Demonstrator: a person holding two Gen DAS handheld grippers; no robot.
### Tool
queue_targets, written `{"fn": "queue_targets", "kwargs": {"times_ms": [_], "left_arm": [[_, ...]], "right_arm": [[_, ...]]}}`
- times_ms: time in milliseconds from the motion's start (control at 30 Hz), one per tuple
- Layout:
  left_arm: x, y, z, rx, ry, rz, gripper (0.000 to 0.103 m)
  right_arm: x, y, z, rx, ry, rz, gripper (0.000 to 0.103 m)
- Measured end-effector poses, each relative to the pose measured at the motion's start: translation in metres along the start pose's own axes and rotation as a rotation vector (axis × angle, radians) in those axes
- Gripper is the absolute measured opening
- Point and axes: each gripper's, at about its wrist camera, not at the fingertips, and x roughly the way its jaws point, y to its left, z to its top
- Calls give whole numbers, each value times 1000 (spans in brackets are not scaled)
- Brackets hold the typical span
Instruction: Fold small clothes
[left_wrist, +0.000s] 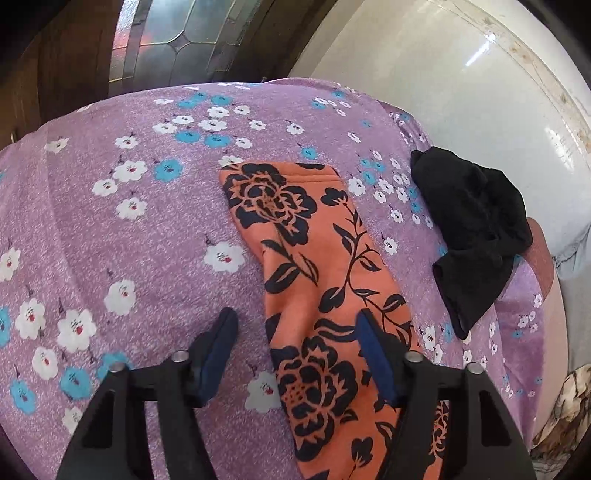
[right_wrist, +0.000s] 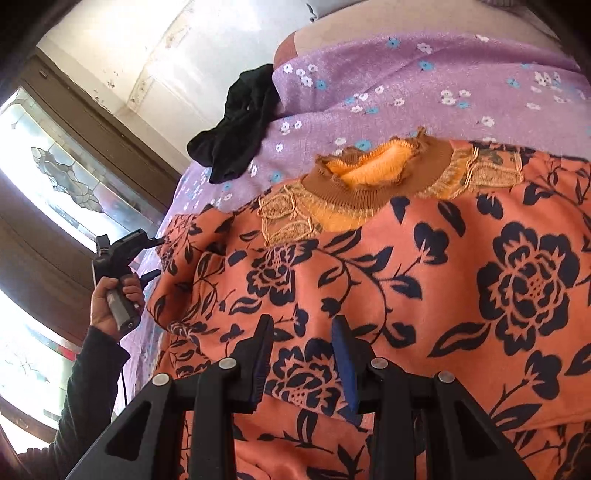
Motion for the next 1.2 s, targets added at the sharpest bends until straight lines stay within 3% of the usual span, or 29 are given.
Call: {"fn": "queue_targets", "kwargs": {"times_ms": [33,67,200,267,367,467,600,733,800,867,900,933,967,1033,1133,1200], "left_arm": [[5,-5,0,30,6,-1,20],[11,-7,0,49,18,-13,6],[7,-18,-3,90,-33,-11,5],[-9,-31,-4,114,-71,-53,5],[-51,-72,-10,252,-130,-111,5],[-103,-120,-37,389,-145,-203,5],[-175,-184,-126,645,-178,-333,5],[-211,-231,-260,967,-83,-434,7],[-218,-235,-329,1121,20,-447,10],[-224,-223,-384,1241,95,-423,28],[-229,-213,-401,1281,90,-410,32],[-237,-204,-409,1300,70,-401,37],[-245,-193,-410,1300,42,-398,43],[-258,-175,-388,1248,-18,-406,52],[-254,-145,-324,1068,-152,-372,74],[-239,-128,-283,924,-167,-314,75]], "right_arm": [[-2,-1,2,5,-10,-2,36],[-4,-3,3,12,-18,-2,36],[-16,-8,9,23,-52,-11,36],[-22,-8,13,19,-76,-17,36],[-37,-9,23,9,-128,-30,36],[-59,-13,33,20,-202,-42,36],[-98,-28,45,62,-330,-74,36],[-139,-47,51,115,-442,-112,36],[-156,-54,51,126,-482,-138,36],[-166,-61,52,138,-499,-159,39],[-169,-63,52,151,-502,-164,46],[-171,-66,52,167,-500,-169,70],[-172,-68,51,182,-498,-174,84],[-165,-68,50,191,-457,-143,85],[-139,-70,45,194,-303,-140,85],[-116,-77,40,219,-213,-160,85]]}}
